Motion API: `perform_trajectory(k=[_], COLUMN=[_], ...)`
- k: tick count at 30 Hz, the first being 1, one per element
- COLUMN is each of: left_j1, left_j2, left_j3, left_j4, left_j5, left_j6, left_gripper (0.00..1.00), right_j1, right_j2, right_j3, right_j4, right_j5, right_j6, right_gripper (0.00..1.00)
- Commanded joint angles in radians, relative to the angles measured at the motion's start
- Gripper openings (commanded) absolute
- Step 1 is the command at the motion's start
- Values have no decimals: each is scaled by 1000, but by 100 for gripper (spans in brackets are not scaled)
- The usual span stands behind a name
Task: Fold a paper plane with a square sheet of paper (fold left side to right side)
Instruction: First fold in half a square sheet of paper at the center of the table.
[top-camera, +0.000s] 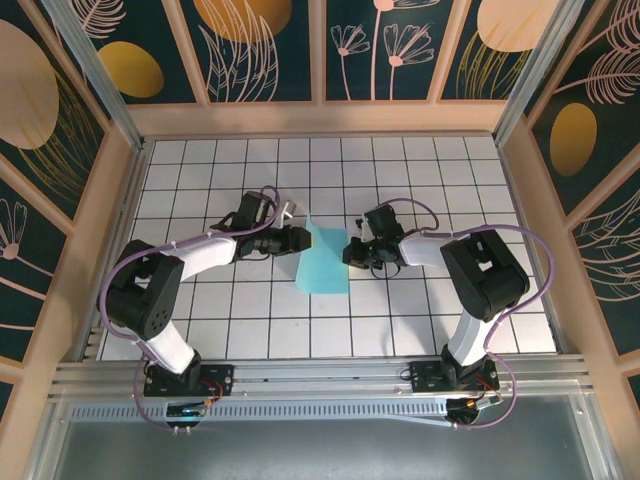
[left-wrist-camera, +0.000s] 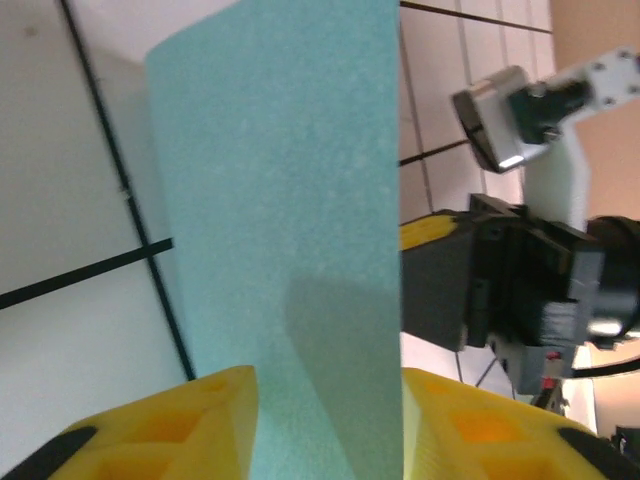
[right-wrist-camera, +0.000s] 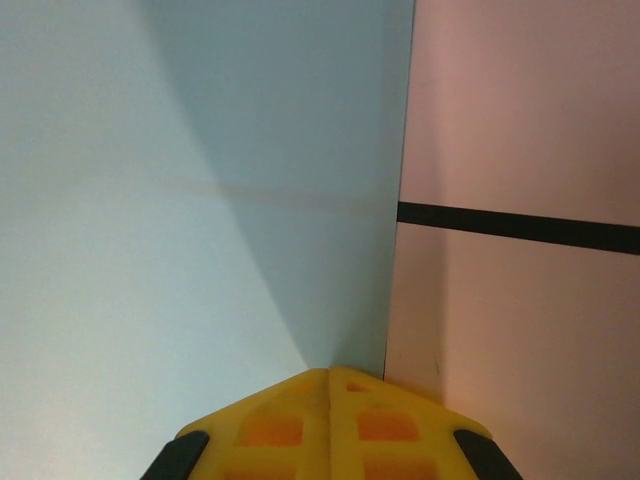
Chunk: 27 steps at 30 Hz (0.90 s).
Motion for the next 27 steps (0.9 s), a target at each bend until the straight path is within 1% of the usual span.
perform_trajectory(k=[1, 6, 8, 12, 15, 18, 20, 27], left_j1=[-16, -35, -43, -56, -62, -66, -68, -83], left_j2=[21, 35, 71, 98, 118, 140, 152, 178], left_j3=[16, 22, 24, 38, 51, 62, 68, 78], left_j4=[77, 123, 137, 152, 146, 144, 143, 135], left_j5=[64, 80, 83, 77, 53, 37, 31, 12], left_j6=[-40, -65, -72, -81, -79, -80, -83, -79], left_gripper=[45, 54, 56, 57, 56, 53, 48, 24], right_j1=[17, 21, 21, 21, 20, 21, 21, 21], right_j2=[32, 31, 29, 23, 18, 11, 4, -7], right_j3=[-35, -32, -35, -40, -45, -51, -55, -52], right_j4=[-35, -21, -14, 4, 11, 19, 21, 22], right_j5=[40, 26, 22, 13, 10, 5, 2, -8], right_j6=[13, 18, 20, 29, 33, 37, 40, 40], right_gripper=[0, 0, 0, 0, 0, 0, 0, 0])
